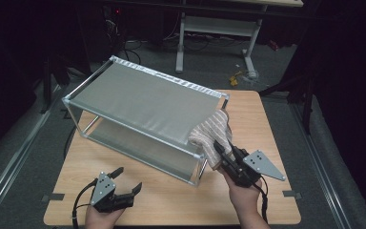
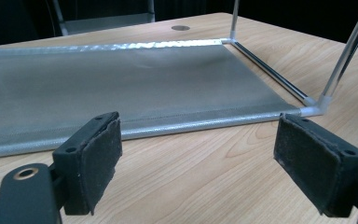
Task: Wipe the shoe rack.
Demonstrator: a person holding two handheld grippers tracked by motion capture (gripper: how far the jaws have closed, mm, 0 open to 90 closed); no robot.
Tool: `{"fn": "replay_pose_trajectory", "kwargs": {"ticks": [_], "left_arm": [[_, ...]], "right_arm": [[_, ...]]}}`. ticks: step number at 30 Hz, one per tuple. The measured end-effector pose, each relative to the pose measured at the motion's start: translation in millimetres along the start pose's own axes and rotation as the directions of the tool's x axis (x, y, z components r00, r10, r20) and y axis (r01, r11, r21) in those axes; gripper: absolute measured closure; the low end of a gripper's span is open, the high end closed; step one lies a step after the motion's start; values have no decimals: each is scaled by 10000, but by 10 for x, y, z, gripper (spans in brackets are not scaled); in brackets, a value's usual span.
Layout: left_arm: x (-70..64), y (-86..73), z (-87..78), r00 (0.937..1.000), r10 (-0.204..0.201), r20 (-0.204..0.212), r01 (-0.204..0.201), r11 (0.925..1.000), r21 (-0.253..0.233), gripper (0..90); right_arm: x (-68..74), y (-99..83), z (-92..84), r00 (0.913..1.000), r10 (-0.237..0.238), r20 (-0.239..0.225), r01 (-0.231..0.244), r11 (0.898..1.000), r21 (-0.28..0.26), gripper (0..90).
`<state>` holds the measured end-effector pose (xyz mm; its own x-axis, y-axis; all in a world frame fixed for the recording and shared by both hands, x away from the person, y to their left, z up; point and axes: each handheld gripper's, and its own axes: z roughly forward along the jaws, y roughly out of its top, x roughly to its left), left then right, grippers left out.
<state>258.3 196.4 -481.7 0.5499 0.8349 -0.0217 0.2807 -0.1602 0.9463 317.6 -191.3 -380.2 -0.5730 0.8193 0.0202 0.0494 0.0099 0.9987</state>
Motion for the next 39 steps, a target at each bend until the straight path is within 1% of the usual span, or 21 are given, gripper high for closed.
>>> {"fn": "replay_pose_trajectory", "kwargs": {"ticks": [5,6,8,9,11,12,14,15,16,17,20,21,25,28,29,33,35,39], "left_arm": [[7,2,-10,10000,16,-10,-16,10000,-3,157],[8,3,-13,10000,-9,-17,9,10000,-7,156],[6,2,-14,10000,-15,-1,15,10000,-20,156],[6,2,-14,10000,-15,-1,15,10000,-20,156],[6,2,-13,10000,-19,5,19,10000,-18,157],[7,1,-11,10000,1,15,-1,10000,0,157],[5,0,-9,10000,-6,25,6,10000,14,157],[2,-1,-7,10000,-13,30,13,10000,15,157],[2,-2,-4,10000,-11,50,10,10000,13,156],[-1,-3,-2,10000,-44,49,44,10000,-6,156],[-1,-7,3,10000,-51,86,51,10000,21,159],[-1,-7,3,10000,-51,86,51,10000,21,159],[-3,-10,7,9999,-44,118,44,10000,50,159],[-5,-9,6,9999,-43,124,43,10000,41,159],[-3,-10,6,9999,-46,126,46,10000,44,159],[1,-13,8,9999,-66,128,65,10000,69,159],[-5,-12,9,9999,-48,151,47,10000,46,159],[-4,-19,7,9999,-82,141,81,9999,68,159]], "right_arm": [[-69,3,72,9998,54,182,-55,10000,51,710],[-117,4,111,9995,63,301,-65,9999,87,710],[-166,8,140,9989,170,440,-176,9998,132,710],[-166,8,140,9989,170,440,-176,9998,132,710],[-228,11,180,9979,263,597,-275,9994,192,710],[-292,15,227,9965,281,790,-301,9993,241,710],[-356,21,277,9949,290,966,-321,9990,305,710],[-356,21,277,9949,290,966,-321,9990,305,710],[-418,29,329,9928,300,1159,-347,9986,386,710],[-418,29,329,9928,300,1159,-347,9986,386,710],[-548,37,432,9879,286,1525,-367,9980,508,710],[-548,37,432,9879,286,1525,-367,9980,508,710],[-681,70,560,9809,228,1929,-369,9969,695,710],[-713,89,597,9786,225,2045,-388,9964,760,710],[-745,119,629,9771,247,2112,-426,9958,807,710],[-774,146,672,9757,174,2182,-374,9954,881,710],[-804,161,712,9731,167,2297,-395,9947,954,710],[-837,176,750,9706,63,2406,-311,9946,994,709]]}}
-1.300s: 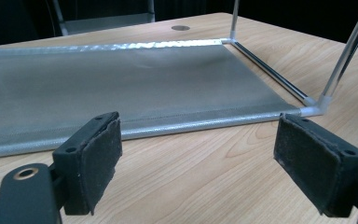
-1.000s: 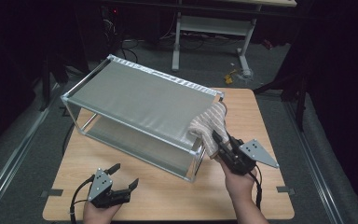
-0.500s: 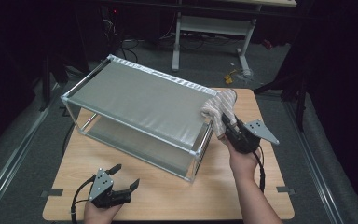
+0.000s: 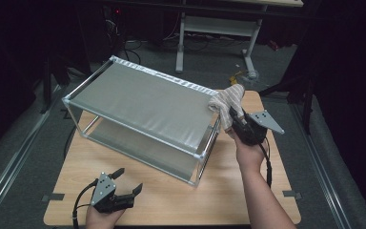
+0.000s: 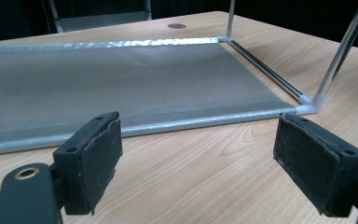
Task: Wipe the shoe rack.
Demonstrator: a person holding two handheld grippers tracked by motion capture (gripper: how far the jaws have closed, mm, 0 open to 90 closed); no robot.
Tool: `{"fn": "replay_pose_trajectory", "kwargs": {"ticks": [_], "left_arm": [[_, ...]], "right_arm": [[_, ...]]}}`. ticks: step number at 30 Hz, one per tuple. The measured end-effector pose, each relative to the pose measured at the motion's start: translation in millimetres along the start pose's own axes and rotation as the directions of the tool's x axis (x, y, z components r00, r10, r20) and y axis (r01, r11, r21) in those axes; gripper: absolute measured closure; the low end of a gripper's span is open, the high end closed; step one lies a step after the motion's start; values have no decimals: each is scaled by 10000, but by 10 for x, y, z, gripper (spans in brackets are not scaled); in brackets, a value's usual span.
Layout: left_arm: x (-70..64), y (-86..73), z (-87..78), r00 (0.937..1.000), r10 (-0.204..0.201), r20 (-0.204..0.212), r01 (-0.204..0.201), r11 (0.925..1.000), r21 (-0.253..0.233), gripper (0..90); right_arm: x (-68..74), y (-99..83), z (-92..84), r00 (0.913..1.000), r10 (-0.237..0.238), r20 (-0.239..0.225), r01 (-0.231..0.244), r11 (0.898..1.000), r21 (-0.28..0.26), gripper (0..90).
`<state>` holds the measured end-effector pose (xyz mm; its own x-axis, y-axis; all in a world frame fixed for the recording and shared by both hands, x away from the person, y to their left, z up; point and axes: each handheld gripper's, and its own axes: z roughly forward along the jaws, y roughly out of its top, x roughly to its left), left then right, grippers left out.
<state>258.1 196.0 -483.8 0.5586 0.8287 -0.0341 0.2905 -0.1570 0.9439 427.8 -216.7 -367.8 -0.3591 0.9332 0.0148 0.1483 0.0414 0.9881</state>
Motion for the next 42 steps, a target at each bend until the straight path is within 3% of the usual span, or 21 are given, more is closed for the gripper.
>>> {"fn": "replay_pose_trajectory", "kwargs": {"ticks": [4,7,8,11,15,18,22,27,32,34,42], "left_arm": [[12,-2,-13,10000,10,-20,-10,10000,-6,159],[8,-6,-12,10000,-10,-23,10,10000,8,160],[8,-6,-12,10000,-10,-23,10,10000,8,159],[-7,-5,-13,10000,25,-30,-25,10000,29,160],[-9,-11,-1,10000,62,-25,-62,10000,69,160],[-16,-14,9,10000,78,-32,-77,9999,128,160],[-20,-16,12,10000,95,-20,-95,9998,151,160],[-6,-22,-2,10000,49,-43,-48,9999,120,160],[-7,-19,-10,10000,43,-25,-43,10000,80,160],[-12,-20,-8,10000,62,10,-62,10000,68,160],[6,-29,-16,10000,-4,-15,4,10000,84,160]], "right_arm": [[-45,8,-38,9996,-111,273,111,9999,21,708],[-222,-60,-147,9972,34,750,-41,9999,100,708],[-222,-60,-147,9972,34,750,-41,9999,100,708],[-399,-258,-221,9935,226,1112,-285,9982,524,709],[-470,-508,-254,9923,309,1200,-434,9937,1031,710],[-445,-629,-238,9941,366,1025,-496,9906,1272,710],[-368,-638,-205,9963,380,766,-471,9916,1204,710],[-195,-461,-142,9991,317,286,-336,9971,689,710],[-136,-403,-28,9990,283,335,-306,9971,700,710],[-159,-451,125,9980,418,468,-465,9934,1046,710],[-177,-677,327,9972,402,636,-516,9809,1876,710]]}}
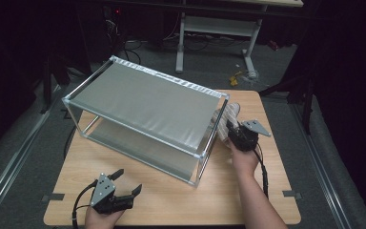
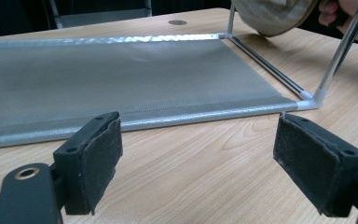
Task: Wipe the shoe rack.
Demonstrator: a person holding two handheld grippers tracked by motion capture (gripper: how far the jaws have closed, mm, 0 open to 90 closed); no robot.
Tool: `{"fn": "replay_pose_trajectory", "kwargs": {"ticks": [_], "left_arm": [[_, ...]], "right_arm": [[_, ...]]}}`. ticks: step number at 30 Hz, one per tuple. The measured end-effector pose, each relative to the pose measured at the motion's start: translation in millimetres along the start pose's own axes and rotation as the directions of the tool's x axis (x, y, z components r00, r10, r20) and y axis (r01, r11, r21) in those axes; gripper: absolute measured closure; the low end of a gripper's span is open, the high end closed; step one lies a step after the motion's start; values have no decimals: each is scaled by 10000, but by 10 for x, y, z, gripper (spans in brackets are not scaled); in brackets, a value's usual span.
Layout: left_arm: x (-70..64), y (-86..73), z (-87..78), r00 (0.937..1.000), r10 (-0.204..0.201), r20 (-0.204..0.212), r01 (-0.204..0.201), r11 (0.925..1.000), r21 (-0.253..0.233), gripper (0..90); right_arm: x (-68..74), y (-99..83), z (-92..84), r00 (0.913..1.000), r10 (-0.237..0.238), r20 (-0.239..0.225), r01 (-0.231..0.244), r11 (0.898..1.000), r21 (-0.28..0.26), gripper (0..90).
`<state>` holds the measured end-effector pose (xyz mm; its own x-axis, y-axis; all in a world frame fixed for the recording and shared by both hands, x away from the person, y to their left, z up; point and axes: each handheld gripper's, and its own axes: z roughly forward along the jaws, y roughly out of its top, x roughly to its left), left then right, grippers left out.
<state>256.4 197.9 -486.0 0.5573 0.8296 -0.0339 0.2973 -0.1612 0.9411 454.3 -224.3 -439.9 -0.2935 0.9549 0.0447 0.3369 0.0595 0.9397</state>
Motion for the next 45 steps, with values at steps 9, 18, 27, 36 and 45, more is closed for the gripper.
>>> {"fn": "replay_pose_trajectory", "kwargs": {"ticks": [9,18,27,36,45], "left_arm": [[-14,5,-1,10000,21,29,-21,10000,-25,160],[-19,4,1,10000,12,27,-12,10000,-7,160],[-15,5,-1,10000,6,38,-6,10000,-23,160],[-9,7,-6,10000,9,56,-9,10000,-30,160],[-17,4,-1,10000,-35,61,35,10000,-37,160]], "right_arm": [[-66,-298,135,9993,-123,355,81,9932,1158,710],[-108,-441,168,9991,-62,409,-10,9847,1744,709],[-75,-252,104,9993,-74,353,30,9925,1222,709],[-35,-16,9,9996,-76,264,60,9982,603,709],[13,276,-158,9998,-155,150,162,9989,-441,709]]}}
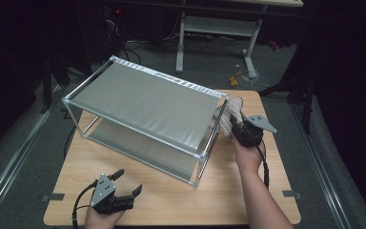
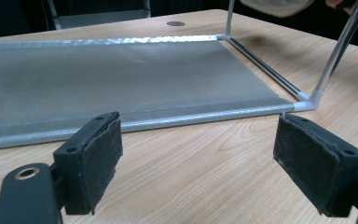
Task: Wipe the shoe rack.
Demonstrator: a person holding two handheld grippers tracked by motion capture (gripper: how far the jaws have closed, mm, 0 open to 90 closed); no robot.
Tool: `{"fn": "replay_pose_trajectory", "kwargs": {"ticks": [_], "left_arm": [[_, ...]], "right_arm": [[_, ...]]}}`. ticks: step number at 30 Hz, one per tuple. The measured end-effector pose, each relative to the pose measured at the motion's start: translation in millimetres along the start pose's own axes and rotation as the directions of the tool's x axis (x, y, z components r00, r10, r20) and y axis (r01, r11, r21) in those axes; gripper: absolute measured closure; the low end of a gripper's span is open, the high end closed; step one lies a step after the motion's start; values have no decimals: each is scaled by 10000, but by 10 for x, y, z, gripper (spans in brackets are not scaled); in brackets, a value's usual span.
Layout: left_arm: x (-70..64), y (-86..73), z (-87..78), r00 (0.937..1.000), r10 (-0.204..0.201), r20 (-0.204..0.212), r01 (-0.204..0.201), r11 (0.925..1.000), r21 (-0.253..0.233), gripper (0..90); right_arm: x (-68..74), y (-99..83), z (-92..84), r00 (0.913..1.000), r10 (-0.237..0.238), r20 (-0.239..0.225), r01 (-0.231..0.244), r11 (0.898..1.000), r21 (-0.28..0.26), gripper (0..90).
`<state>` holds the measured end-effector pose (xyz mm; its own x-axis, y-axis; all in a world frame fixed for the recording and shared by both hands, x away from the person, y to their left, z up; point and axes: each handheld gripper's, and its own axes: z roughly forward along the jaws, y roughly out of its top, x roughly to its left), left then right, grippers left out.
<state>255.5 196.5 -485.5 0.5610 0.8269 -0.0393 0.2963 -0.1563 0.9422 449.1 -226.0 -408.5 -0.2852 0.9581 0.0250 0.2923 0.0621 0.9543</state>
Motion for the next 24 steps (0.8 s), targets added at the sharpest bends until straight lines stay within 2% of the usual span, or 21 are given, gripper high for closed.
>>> {"fn": "replay_pose_trajectory", "kwargs": {"ticks": [6,12,20,24], "left_arm": [[0,0,0,10000,5,3,-5,10000,-3,160],[-3,1,1,10000,30,16,-30,10000,2,160],[4,1,-3,10000,46,21,-46,10000,5,160],[-1,0,3,10000,58,21,-58,10000,12,160]], "right_arm": [[23,149,-80,9999,-66,-137,60,9991,-417,709],[29,192,-101,9998,-104,-142,97,9987,-506,709],[21,135,-35,10000,-28,-70,26,9995,-328,709],[3,63,54,9999,101,-32,-102,9999,-46,709]]}}
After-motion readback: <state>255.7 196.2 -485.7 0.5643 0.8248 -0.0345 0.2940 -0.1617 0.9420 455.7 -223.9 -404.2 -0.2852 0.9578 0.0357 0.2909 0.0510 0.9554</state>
